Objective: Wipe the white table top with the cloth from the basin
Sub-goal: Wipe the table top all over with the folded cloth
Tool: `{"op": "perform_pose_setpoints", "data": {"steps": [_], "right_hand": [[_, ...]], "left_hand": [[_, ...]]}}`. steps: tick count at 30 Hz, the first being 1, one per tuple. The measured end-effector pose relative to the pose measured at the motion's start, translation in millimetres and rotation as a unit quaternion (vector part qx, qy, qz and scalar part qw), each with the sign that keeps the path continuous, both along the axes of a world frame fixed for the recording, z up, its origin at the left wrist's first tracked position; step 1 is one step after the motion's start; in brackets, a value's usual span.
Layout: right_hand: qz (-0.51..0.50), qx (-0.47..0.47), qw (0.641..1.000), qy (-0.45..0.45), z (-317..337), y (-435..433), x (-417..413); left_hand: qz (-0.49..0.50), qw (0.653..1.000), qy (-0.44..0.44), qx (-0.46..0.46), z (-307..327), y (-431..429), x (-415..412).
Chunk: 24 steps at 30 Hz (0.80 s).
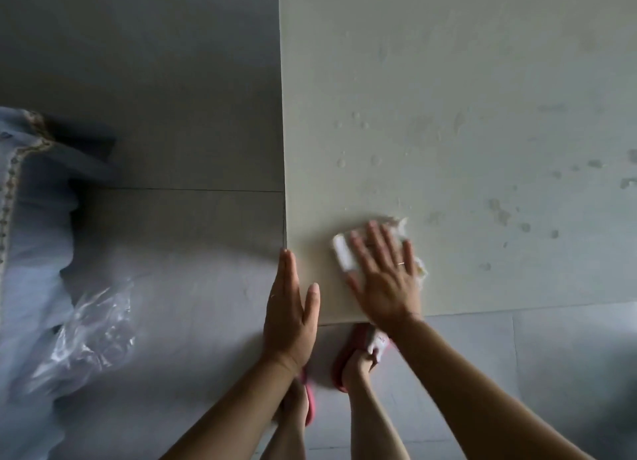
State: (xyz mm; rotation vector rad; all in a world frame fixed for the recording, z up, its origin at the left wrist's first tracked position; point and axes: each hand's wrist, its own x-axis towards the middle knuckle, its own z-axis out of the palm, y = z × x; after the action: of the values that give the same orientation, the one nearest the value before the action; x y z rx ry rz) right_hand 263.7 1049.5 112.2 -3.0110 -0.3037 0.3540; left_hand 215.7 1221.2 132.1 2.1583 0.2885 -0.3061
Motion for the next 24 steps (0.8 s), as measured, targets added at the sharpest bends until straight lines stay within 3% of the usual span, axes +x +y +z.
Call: {"op": "perform_pose_setpoints", "data": {"steps": [2,4,6,8,12,15,17,19,22,24], "right_hand": [[-0.174,-0.010,0.985,0.015,1,-15,10],[-0.277,-0.002,0.961,0.009,0,7,8],[-0.223,0.015,0.975,0.006,2,51,-8],[-0.072,0.015,0.997,0.001,4,83,-31],[0.088,0.020,0.996,-0.025,1,43,-8],[-0.021,0.015,1.000,-0.018,-1,12,27],[-0.161,0.026,0.986,-0.020,-4,29,33],[-0.203,0.038,0.978,-0.013,-5,62,25],[-0.017,0.043,0.999,0.006,-9,85,9],[0.114,0.036,0.993,-0.005,-8,63,27]], "left_hand": [[-0.001,1.000,-0.001,-0.004,0,-2,0],[0.011,1.000,-0.003,-0.015,-2,-6,0],[0.025,0.999,0.002,-0.022,-2,-11,1],[0.046,0.999,0.017,-0.023,-3,-12,0],[0.049,0.999,0.011,-0.017,-2,-10,0],[0.057,0.998,0.012,-0.019,0,-14,1],[0.073,0.997,0.013,-0.019,0,-18,2],[0.099,0.995,0.013,-0.024,1,-22,4],[0.145,0.988,0.030,-0.035,0,-26,7],[0.141,0.989,0.036,-0.025,1,-28,8]]}}
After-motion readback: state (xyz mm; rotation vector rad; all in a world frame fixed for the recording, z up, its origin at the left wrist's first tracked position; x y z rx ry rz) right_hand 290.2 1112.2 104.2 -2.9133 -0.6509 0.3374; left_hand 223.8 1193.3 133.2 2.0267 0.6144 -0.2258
